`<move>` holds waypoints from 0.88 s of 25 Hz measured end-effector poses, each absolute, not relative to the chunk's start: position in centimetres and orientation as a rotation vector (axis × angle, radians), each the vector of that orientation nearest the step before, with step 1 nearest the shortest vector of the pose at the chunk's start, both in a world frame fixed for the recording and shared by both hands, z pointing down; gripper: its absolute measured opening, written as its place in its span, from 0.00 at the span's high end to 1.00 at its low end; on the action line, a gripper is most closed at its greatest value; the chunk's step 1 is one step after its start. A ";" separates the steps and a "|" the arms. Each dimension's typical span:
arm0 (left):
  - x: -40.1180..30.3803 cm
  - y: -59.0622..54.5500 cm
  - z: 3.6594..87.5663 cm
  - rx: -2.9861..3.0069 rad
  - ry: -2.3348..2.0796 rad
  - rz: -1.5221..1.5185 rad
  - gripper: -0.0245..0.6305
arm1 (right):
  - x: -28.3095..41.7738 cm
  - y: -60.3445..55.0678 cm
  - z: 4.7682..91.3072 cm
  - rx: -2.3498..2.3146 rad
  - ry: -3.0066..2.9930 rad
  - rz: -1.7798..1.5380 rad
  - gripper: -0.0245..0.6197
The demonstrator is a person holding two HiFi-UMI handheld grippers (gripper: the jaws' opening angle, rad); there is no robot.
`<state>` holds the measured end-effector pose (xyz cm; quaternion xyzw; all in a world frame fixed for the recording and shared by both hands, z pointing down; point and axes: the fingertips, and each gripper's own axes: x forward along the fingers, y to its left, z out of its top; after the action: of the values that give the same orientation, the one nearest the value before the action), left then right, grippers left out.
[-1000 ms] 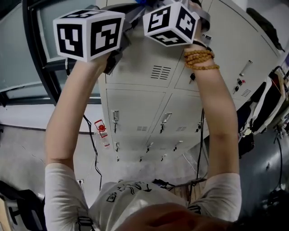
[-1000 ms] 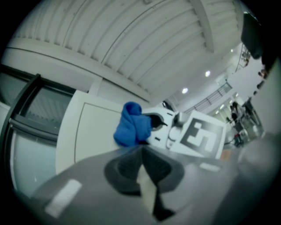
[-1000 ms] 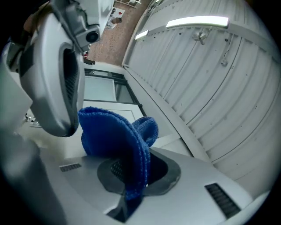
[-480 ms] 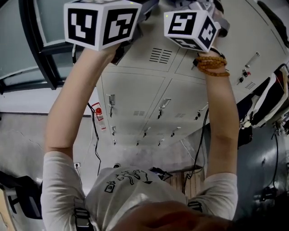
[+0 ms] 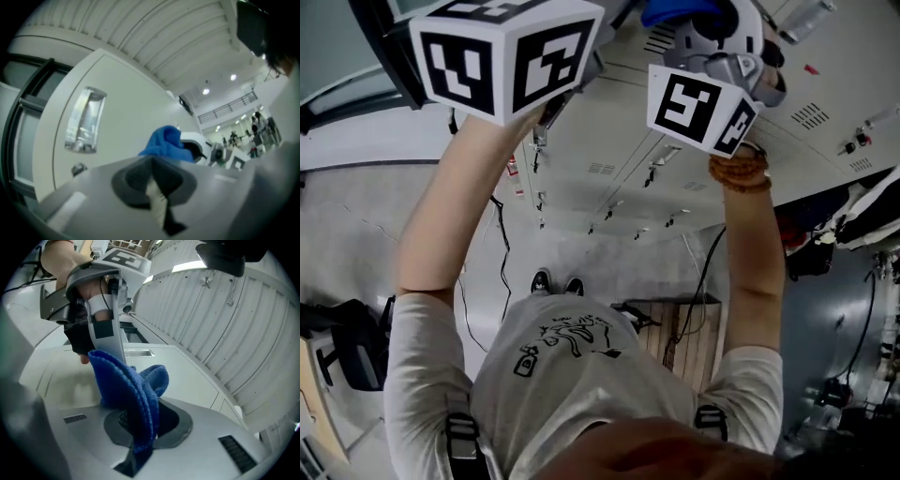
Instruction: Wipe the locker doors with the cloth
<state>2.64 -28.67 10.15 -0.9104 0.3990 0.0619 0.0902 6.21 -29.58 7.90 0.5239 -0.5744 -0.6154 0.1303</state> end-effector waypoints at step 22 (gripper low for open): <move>5.9 -28.8 15.0 -2.730 1.175 0.185 0.96 | 10.6 -30.1 18.6 1.372 -1.490 -1.621 0.92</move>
<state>5.86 -28.76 15.01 -0.9136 0.3933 0.0619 0.0819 10.62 -30.13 18.55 0.5093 -0.5530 -0.6015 0.2702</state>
